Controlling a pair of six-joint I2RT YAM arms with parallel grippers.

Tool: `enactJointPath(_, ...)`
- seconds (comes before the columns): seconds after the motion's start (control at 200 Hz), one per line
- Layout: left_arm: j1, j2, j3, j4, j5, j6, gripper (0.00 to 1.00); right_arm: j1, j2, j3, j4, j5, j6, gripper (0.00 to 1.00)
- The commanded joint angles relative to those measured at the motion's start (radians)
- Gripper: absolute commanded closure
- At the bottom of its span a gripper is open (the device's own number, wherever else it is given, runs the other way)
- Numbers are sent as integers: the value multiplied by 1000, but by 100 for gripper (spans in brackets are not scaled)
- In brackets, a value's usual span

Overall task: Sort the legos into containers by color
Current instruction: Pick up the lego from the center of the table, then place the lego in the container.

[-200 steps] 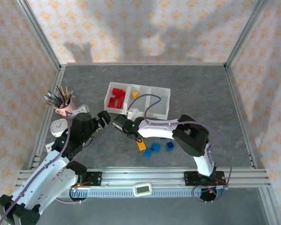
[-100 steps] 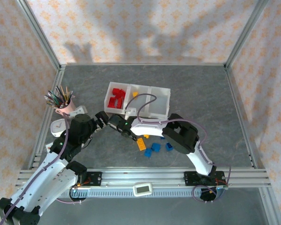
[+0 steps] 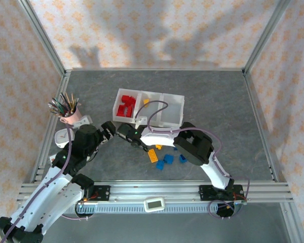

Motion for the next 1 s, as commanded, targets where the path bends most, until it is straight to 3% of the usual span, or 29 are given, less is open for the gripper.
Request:
enactJointPath(0.0,3,2,37,-36,-10,2,1,-1,-51,-37,32,-14,-36,63)
enactJointPath(0.345,3,20,80,-28,18,14,1,-15,-264,-104,79,0,-141,70)
enactJointPath(0.531,3,61,95,20,49,25,1,-100,-338,-104,117,2,-225,70)
enactJointPath(0.726,3,153,116,101,90,42,1,-206,-251,-2,126,-22,-310,71)
enactJointPath(0.996,4,264,152,168,105,70,1,-278,-57,197,105,-30,-375,70)
